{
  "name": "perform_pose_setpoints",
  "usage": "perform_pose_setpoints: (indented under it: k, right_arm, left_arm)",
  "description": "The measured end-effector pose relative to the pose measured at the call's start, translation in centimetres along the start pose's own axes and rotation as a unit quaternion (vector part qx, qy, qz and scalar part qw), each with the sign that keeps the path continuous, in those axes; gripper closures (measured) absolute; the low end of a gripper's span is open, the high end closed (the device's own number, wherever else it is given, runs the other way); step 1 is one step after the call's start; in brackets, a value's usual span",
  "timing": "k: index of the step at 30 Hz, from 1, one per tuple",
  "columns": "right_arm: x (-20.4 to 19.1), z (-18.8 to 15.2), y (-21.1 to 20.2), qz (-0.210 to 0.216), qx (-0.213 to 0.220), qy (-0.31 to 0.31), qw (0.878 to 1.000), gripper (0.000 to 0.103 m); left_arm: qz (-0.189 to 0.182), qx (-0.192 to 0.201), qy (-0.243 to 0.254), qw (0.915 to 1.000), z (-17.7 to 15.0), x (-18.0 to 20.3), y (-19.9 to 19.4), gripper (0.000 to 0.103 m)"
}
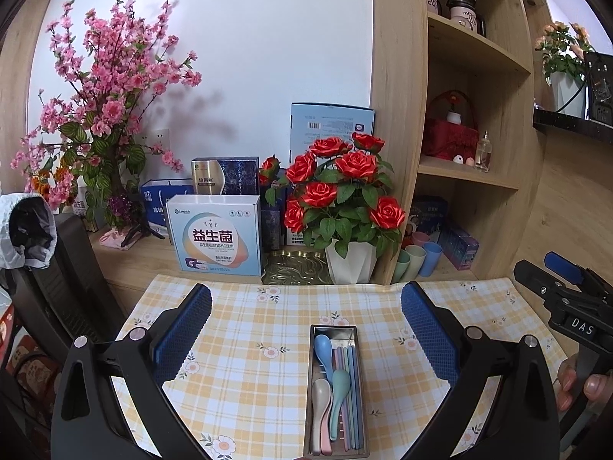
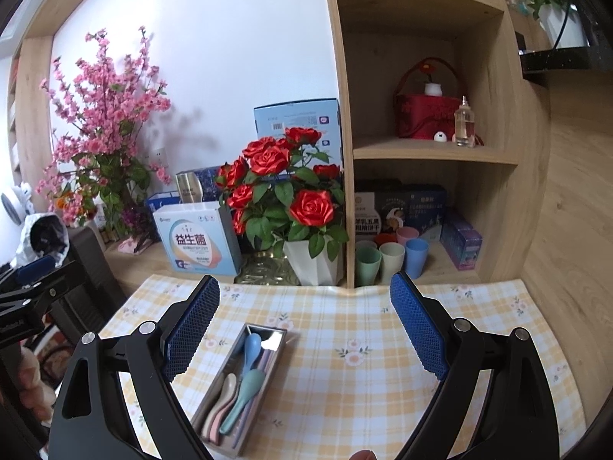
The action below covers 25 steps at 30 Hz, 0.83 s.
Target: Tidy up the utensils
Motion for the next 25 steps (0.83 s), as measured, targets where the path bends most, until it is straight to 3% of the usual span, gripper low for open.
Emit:
perform_pose_setpoints:
  k: [25]
  right_arm:
    - [-0.43,0.06,-0.17,0.000,-0.001,-0.005,1.000,0.016]
  left_arm:
    - [0.009,0.000,0.000,1.0000,-0.05,-0.45,-0.36,0.006]
Point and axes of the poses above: each gripper's, at about its wrist camera, not at the fingertips, and y roughly the way its jaws point, x to its right, z to its top, the point moved 6 cm from there along y, roughly the way its jaws point, and after that the axes turned 4 degrees about z, right-handed, at the moved point
